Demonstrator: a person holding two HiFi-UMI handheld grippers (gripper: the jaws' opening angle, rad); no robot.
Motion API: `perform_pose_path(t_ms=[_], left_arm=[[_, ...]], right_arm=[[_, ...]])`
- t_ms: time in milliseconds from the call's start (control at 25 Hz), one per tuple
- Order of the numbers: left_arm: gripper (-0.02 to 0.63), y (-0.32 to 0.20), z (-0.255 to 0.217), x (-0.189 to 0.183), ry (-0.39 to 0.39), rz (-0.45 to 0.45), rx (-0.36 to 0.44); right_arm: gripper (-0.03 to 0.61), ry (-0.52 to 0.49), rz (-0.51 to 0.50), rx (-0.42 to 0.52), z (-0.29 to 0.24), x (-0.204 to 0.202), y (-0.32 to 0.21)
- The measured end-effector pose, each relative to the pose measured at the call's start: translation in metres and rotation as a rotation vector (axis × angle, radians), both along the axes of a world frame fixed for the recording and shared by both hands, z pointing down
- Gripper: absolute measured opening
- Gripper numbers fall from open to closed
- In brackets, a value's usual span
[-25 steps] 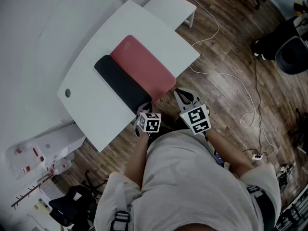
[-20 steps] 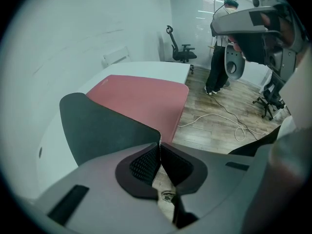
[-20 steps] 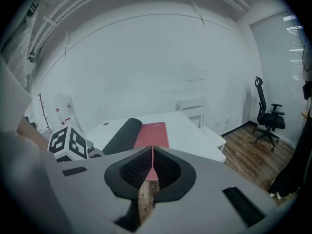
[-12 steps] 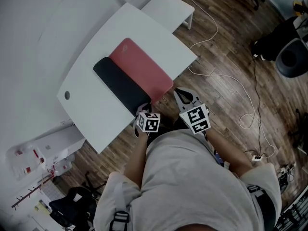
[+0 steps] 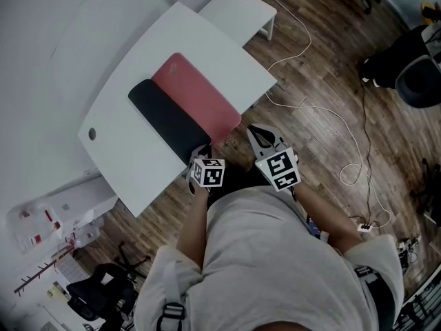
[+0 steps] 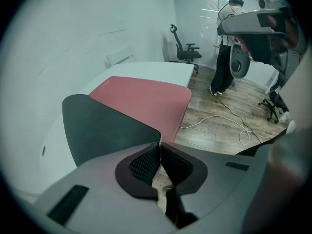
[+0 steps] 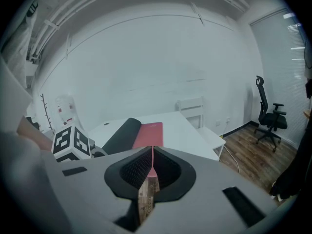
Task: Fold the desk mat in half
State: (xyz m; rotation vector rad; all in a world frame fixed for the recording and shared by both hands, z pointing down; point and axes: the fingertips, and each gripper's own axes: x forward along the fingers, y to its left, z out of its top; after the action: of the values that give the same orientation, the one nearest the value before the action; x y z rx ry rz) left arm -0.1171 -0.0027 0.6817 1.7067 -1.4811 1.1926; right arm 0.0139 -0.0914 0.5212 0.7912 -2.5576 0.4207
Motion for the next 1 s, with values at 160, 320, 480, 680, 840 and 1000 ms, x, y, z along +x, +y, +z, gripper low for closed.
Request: perform_pose_path(t_ms=[160,320,480,680,840,1000], left_arm=[[0.028,-0.001,-0.001,0.003,-0.019,0.009,0.001],[0.028,-0.001,0.000,0.003,-0.012,0.025,0.000],[0.028,0.001,0.000,0.000,-0.012,0.034,-0.003],[0.028,-0.002,0.001,0.005,-0.032,0.070,-0.006],[0.028,-0.003,0.002,0.008,-0.037,0.073,-0.004],[0.028,-0.005,0.000,0.008,-0.036,0.079,0.010]], right_arm=[[0.041,-0.014,0.005,-0.019,0.002,0.004,0.000],[0.041,-0.005,0.000,-0.036,0.010,0.001,0.002],[0.041,0.002,-0.002,-0.040,0.015,-0.004,0.002],[0.041,0.003,0.014,-0.048,0.019,0.002,-0.005],[0.041,0.004,0.027,-0.048,0.024,0.005,-0.012],[0.041,0.005,0.037,-0.035,0.027,0.006,-0.017]])
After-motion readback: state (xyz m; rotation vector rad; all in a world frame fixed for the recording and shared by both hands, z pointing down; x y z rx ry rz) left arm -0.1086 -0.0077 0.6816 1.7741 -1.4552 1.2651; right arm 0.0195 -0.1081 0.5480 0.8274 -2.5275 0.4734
